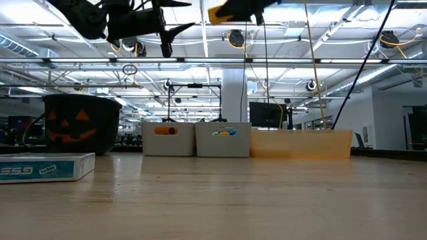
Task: Pick & Place Toys
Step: Put the yellow gamepiece into the right gray bin
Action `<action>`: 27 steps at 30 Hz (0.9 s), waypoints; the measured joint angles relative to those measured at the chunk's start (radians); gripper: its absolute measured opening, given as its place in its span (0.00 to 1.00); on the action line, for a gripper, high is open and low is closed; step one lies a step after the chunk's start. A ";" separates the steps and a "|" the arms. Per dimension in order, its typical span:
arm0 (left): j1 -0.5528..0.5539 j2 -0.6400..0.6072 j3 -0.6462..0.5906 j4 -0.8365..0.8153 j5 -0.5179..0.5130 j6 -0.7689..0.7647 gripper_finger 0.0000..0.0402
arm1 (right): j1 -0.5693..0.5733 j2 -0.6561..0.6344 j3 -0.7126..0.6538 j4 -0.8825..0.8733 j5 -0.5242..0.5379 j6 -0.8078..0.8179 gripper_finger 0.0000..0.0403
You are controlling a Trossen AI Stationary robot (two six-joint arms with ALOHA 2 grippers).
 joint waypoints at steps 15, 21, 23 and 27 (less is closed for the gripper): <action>0.106 -0.013 0.001 0.129 0.094 -0.089 0.53 | -0.295 0.138 0.158 -0.350 -0.332 0.106 0.32; 0.106 -0.013 0.001 0.128 0.132 -0.115 0.53 | -0.349 0.321 0.365 -0.547 -0.433 0.039 0.32; 0.105 -0.013 0.001 0.130 0.151 -0.118 0.53 | -0.355 0.389 0.447 -0.607 -0.455 0.008 0.32; 0.101 -0.034 0.001 0.207 0.164 -0.123 0.53 | -0.361 0.519 0.590 -0.764 -0.451 -0.061 0.32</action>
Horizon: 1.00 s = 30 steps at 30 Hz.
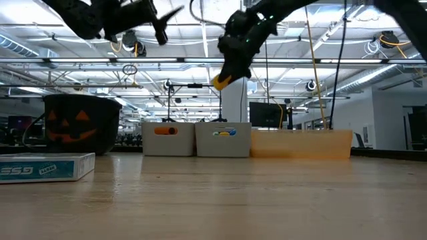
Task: Pick & Place Toys
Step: Put the yellow gamepiece into the right gray bin
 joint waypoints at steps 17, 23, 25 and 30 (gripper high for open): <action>0.041 -0.156 0.001 0.070 -0.040 0.011 0.53 | 0.108 0.252 0.147 -0.219 0.001 -0.129 0.32; 0.037 -0.155 0.001 0.015 -0.016 0.009 0.53 | 0.149 0.279 0.147 -0.207 0.035 -0.135 0.32; 0.031 -0.154 0.001 -0.006 -0.014 0.010 0.53 | 0.155 0.290 0.147 -0.190 0.035 -0.134 0.32; 0.015 -0.155 0.001 -0.034 -0.009 0.021 0.53 | 0.160 0.319 0.146 -0.176 0.044 -0.112 0.32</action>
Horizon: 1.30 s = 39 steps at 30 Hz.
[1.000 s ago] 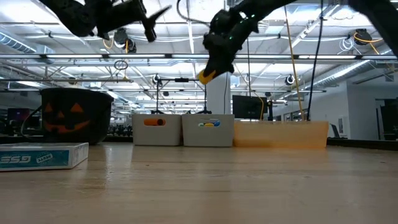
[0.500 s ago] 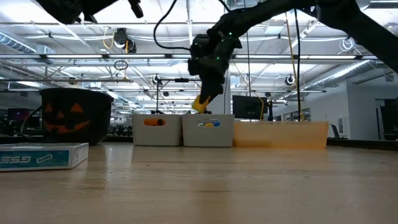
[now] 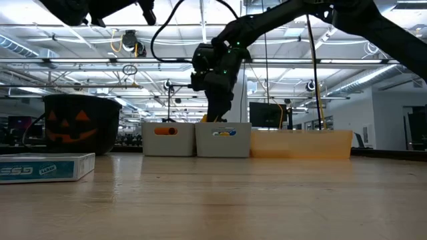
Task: Pick & Place Toys
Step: Put the yellow gamepiece into the right gray bin
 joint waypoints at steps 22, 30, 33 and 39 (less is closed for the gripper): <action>-0.021 0.000 0.000 -0.001 0.000 0.002 0.53 | -0.001 0.017 -0.093 0.067 0.014 0.007 0.32; -0.021 0.000 0.000 -0.003 0.000 0.001 0.53 | 0.000 0.017 -0.095 0.098 0.013 0.007 0.36; -0.021 0.000 0.000 -0.004 0.000 0.001 0.53 | 0.000 0.019 -0.097 0.097 0.017 0.007 0.41; -0.021 0.000 0.000 -0.005 0.000 0.004 0.53 | 0.000 0.022 -0.098 0.098 0.059 -0.009 0.50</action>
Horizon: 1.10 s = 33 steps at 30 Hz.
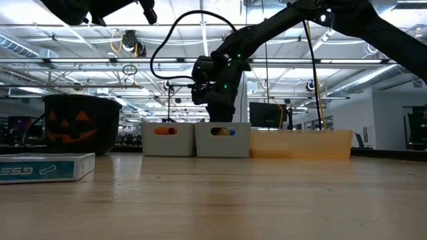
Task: Pick & Place Toys
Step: Put the yellow gamepiece into the right gray bin, then put the blue playing card into the orange bin
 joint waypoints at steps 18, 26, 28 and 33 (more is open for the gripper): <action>-0.011 0.000 0.000 -0.004 -0.076 -0.007 0.53 | -0.001 -0.223 0.002 0.038 0.007 0.016 0.55; -0.051 0.000 0.000 -0.003 -0.156 0.001 0.53 | 0.021 -0.302 0.001 0.139 0.005 0.195 0.54; -0.065 0.000 0.000 0.000 -0.140 0.018 0.53 | 0.033 -0.303 0.002 0.209 0.003 0.294 0.53; -0.117 -0.016 -0.002 -0.003 -0.028 0.009 0.53 | 0.073 -0.311 0.001 0.264 -0.060 0.425 0.54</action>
